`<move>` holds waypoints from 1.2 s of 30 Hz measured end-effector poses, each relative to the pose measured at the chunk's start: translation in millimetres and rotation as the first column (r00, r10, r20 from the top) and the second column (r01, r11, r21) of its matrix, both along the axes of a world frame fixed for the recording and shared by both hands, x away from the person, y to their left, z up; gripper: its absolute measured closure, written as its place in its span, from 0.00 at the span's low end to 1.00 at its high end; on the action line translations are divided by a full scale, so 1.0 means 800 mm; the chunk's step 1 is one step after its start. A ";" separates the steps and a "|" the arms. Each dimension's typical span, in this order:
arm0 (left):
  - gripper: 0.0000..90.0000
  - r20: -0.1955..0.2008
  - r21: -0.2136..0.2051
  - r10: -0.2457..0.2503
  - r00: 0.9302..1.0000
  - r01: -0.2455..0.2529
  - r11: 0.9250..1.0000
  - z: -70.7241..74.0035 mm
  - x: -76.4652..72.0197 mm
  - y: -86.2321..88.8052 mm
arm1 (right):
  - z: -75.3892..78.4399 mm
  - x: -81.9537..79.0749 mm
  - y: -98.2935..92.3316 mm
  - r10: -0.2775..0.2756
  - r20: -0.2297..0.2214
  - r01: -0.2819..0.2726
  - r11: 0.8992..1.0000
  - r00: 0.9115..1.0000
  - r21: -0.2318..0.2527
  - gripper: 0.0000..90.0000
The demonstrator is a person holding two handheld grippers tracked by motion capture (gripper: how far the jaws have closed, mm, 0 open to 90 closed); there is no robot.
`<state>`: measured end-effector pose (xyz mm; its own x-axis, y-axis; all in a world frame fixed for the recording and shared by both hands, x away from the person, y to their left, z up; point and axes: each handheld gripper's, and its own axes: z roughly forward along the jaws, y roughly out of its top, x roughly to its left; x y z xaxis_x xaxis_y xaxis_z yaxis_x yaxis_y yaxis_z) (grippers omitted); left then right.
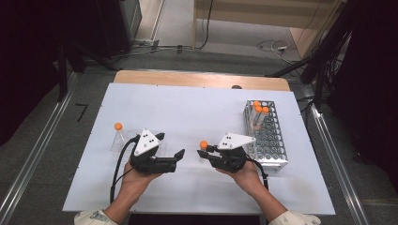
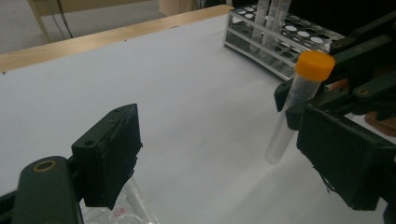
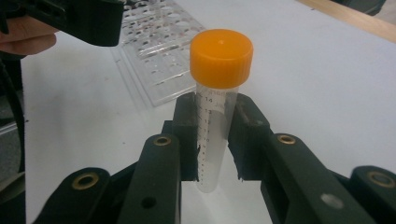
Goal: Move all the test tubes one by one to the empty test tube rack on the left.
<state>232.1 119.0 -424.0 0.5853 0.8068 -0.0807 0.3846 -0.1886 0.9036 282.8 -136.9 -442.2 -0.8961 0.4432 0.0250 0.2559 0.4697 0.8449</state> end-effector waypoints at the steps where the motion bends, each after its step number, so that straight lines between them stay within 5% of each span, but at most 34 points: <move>1: 0.17 0.001 -0.004 -0.005 1.000 0.005 1.000 0.000 -0.001 -0.001 | -0.002 -0.001 0.004 0.009 0.001 -0.009 1.000 1.000 -0.002 0.80; 20: 0.26 0.003 0.002 -0.109 0.994 0.109 0.994 -0.004 -0.014 -0.029 | -0.012 -0.019 0.037 0.086 -0.024 -0.087 0.996 0.996 -0.012 0.80; 36: 0.64 0.008 0.003 -0.176 0.984 0.176 0.984 -0.008 -0.018 -0.034 | -0.013 -0.022 0.042 0.118 -0.047 -0.117 0.993 0.992 0.013 0.79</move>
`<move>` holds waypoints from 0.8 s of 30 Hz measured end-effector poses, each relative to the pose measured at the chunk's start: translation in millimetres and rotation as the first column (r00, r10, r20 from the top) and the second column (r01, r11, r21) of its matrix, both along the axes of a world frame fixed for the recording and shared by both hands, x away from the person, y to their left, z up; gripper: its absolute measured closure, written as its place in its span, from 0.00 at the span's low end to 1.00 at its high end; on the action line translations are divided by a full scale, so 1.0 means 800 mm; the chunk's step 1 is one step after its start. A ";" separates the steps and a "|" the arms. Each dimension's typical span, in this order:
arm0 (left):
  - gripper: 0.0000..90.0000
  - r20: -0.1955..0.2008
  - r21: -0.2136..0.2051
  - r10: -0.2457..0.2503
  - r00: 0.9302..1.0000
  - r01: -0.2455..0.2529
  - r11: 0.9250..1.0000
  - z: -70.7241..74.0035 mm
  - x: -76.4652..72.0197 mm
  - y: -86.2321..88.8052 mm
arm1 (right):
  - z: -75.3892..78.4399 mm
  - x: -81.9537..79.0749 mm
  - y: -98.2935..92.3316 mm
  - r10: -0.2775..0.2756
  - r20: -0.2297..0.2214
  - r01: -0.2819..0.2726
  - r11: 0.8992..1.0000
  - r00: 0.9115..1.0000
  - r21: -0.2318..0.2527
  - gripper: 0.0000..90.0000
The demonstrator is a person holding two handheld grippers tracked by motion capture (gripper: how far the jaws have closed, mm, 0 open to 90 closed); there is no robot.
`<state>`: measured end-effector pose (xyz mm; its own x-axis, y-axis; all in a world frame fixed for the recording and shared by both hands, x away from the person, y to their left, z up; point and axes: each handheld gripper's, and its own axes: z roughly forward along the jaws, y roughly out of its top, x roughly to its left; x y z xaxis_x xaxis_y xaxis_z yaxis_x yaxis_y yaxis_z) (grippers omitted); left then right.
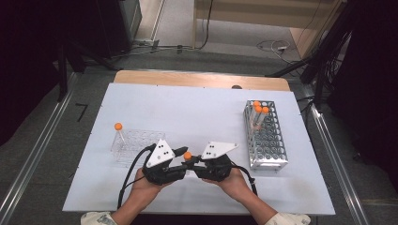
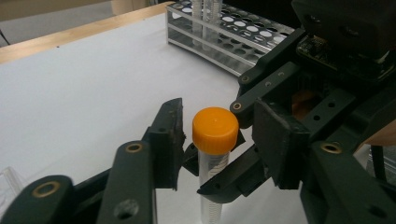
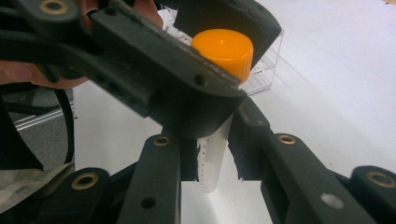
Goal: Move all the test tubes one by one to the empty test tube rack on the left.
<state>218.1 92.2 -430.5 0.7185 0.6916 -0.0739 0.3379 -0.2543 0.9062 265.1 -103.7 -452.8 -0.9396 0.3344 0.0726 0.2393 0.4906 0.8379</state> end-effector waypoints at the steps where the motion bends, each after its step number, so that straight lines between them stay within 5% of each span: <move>1: 0.65 0.001 0.000 0.000 1.000 0.000 1.000 0.000 0.000 0.000 | 0.000 0.000 0.000 0.003 0.000 -0.003 1.000 1.000 0.001 0.79; 10: 0.77 0.004 0.001 0.007 1.000 -0.007 1.000 0.000 -0.001 0.001 | 0.000 -0.001 0.000 0.004 -0.007 -0.004 1.000 1.000 0.003 0.79; 18: 0.78 0.002 0.002 0.005 1.000 -0.005 1.000 0.000 -0.001 0.001 | -0.001 -0.001 0.000 0.005 -0.011 -0.005 1.000 1.000 0.003 0.78; 24: 0.79 0.007 -0.007 0.007 1.000 -0.007 1.000 0.004 -0.001 0.005 | -0.002 -0.001 0.002 0.023 -0.021 -0.023 1.000 1.000 -0.008 0.53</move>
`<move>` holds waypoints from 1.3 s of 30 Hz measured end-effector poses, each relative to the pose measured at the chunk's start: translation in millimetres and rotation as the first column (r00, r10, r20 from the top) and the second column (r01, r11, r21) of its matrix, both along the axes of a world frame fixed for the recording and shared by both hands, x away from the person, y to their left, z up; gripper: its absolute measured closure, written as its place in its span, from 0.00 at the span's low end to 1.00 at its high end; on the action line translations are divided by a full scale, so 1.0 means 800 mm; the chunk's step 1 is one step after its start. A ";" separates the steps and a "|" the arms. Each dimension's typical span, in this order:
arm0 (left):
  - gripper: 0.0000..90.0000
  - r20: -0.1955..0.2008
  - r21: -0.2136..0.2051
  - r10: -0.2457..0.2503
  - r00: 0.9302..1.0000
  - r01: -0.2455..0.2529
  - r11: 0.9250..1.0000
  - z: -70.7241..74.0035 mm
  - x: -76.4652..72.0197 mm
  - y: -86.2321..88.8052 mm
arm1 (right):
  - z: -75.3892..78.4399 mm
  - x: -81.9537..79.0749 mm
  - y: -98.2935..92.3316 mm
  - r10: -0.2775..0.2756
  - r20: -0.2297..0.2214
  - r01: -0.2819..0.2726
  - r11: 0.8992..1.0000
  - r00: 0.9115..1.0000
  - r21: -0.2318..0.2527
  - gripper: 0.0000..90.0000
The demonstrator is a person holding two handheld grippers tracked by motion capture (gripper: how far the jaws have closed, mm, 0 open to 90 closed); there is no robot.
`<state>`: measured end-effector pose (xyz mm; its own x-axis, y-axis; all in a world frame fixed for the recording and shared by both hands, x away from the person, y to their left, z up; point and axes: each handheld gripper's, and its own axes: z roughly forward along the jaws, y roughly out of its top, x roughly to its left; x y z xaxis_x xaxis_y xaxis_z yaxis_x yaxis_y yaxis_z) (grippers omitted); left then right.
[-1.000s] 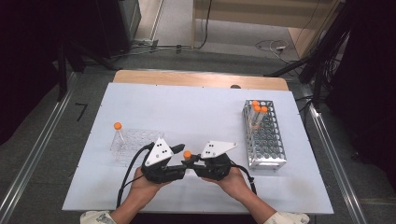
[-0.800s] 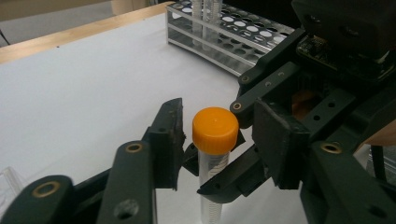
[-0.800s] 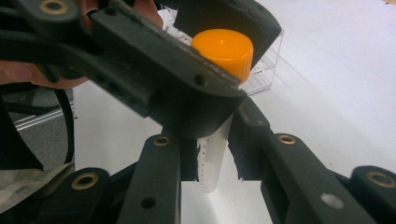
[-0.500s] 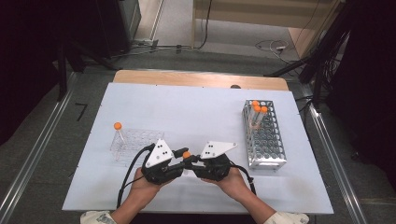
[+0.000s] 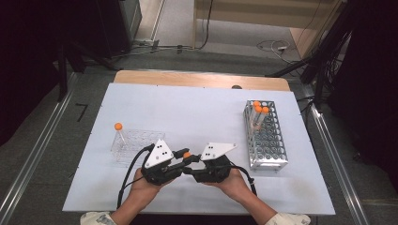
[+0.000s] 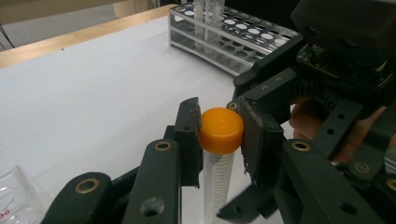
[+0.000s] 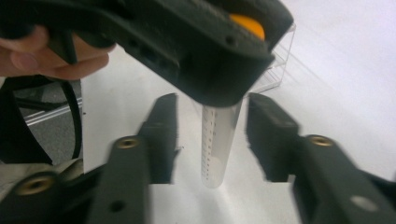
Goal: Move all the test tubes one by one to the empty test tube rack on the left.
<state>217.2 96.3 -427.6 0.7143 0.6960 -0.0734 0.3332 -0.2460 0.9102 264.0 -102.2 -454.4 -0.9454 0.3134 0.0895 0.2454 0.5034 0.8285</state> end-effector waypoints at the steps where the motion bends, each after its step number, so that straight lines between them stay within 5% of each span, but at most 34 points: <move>1: 0.79 -0.001 -0.002 0.003 1.000 -0.003 1.000 0.001 0.000 0.001 | 0.000 0.000 0.000 -0.005 0.000 0.005 1.000 1.000 -0.002 0.50; 6: 0.79 -0.001 -0.027 0.016 1.000 -0.016 0.999 0.007 0.002 0.011 | 0.000 0.004 -0.004 -0.058 -0.015 0.058 0.998 0.998 0.000 0.31; 23: 0.79 0.021 -0.100 0.115 0.993 -0.112 0.989 0.047 0.011 0.069 | 0.000 0.008 -0.011 -0.095 -0.024 0.095 0.996 0.995 -0.001 0.27; 34: 0.79 0.035 -0.115 0.215 0.976 -0.209 0.971 0.057 0.018 0.108 | -0.002 0.011 -0.011 -0.123 -0.039 0.123 0.992 0.992 -0.006 0.18; 39: 0.79 0.057 -0.117 0.273 0.960 -0.265 0.957 0.063 0.019 0.124 | -0.002 0.012 -0.012 -0.139 -0.040 0.139 0.990 0.990 -0.003 0.14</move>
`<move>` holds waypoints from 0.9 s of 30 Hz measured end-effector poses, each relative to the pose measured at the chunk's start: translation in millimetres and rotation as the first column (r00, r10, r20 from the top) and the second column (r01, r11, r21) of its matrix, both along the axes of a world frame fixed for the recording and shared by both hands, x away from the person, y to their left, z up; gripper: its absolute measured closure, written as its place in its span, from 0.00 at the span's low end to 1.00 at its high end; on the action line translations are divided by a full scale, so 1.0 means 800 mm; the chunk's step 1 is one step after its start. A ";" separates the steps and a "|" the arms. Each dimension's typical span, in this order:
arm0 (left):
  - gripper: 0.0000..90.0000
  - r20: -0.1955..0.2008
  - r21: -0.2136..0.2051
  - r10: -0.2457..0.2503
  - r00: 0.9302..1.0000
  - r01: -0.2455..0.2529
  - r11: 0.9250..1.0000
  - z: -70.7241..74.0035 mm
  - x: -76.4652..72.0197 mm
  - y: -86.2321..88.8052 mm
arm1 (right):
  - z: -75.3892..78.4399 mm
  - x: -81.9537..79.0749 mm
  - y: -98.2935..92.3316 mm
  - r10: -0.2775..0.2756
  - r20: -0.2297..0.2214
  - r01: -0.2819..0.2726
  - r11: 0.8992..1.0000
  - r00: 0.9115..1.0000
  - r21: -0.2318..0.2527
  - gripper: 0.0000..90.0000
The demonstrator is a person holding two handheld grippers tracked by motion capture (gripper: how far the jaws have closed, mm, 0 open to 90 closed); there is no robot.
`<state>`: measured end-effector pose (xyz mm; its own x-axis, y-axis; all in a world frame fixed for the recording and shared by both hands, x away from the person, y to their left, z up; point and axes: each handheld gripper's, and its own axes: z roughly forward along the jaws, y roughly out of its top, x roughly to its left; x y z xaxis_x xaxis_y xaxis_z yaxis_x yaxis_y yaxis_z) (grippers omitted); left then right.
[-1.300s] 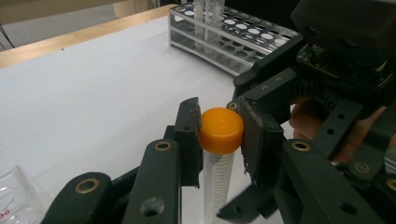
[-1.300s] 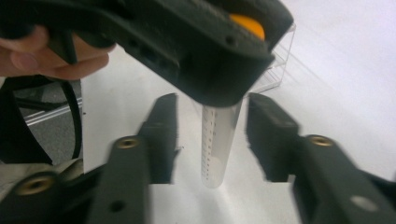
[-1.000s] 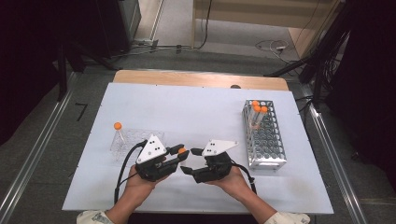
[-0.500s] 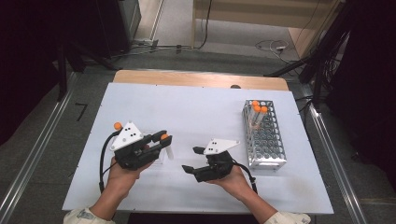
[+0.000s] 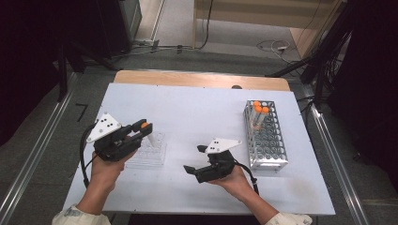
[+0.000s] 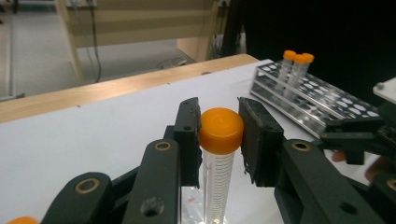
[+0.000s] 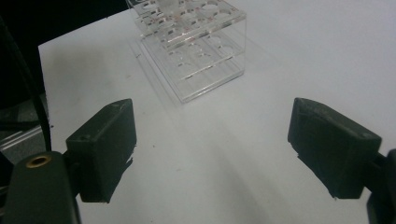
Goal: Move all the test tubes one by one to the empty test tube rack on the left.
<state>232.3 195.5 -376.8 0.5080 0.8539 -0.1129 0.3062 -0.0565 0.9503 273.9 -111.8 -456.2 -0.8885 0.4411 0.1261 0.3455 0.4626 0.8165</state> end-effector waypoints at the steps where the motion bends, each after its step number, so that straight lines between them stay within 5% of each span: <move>1: 0.79 0.003 0.000 0.008 1.000 -0.008 1.000 0.001 0.000 0.002 | 0.000 0.000 0.000 -0.004 -0.002 0.004 1.000 1.000 0.001 0.14; 11: 0.79 0.013 0.015 0.109 0.994 -0.109 0.994 0.001 0.007 0.030 | -0.002 0.001 0.001 -0.005 -0.007 0.005 1.000 1.000 -0.004 0.14; 27: 0.78 0.019 0.038 0.226 0.974 -0.226 0.973 -0.015 0.025 0.059 | -0.004 0.001 0.003 -0.004 -0.016 0.004 1.000 1.000 -0.010 0.14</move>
<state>252.2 242.5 -388.8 0.3027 0.9504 -0.0707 0.3019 -0.0253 0.9530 274.5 -109.4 -459.3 -0.8848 0.4459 0.1355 0.3600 0.4693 0.8063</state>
